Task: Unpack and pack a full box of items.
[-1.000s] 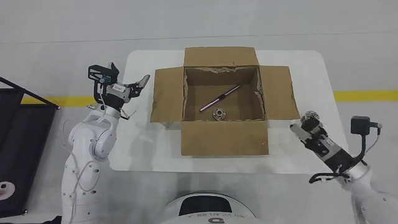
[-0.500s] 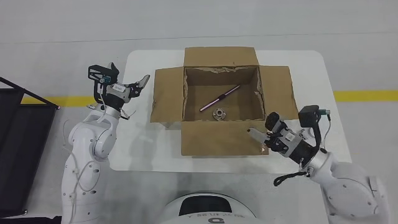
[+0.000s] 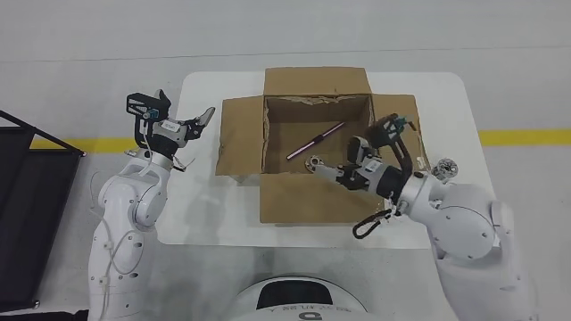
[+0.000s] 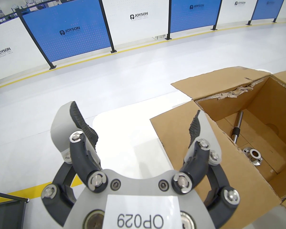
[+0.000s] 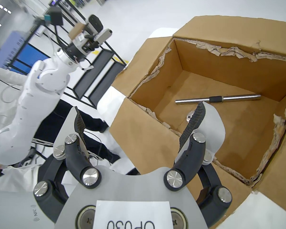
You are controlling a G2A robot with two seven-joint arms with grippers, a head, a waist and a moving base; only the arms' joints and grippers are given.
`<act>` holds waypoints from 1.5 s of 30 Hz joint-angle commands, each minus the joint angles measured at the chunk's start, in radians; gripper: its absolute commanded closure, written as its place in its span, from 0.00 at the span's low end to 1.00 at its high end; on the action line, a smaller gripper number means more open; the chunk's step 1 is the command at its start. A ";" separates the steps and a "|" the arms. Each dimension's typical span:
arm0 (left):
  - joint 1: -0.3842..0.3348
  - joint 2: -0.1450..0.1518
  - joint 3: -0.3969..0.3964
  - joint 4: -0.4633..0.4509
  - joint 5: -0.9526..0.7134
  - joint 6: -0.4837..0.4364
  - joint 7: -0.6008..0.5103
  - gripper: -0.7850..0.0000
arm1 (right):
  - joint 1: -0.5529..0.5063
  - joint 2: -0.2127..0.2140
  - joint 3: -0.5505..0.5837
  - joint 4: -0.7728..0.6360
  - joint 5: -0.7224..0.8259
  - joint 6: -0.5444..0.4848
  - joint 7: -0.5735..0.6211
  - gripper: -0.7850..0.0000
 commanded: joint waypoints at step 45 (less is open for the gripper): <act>0.000 0.000 0.000 0.000 0.000 0.000 0.000 0.00 | 0.720 -0.153 -0.642 1.009 -0.353 0.505 0.304 0.50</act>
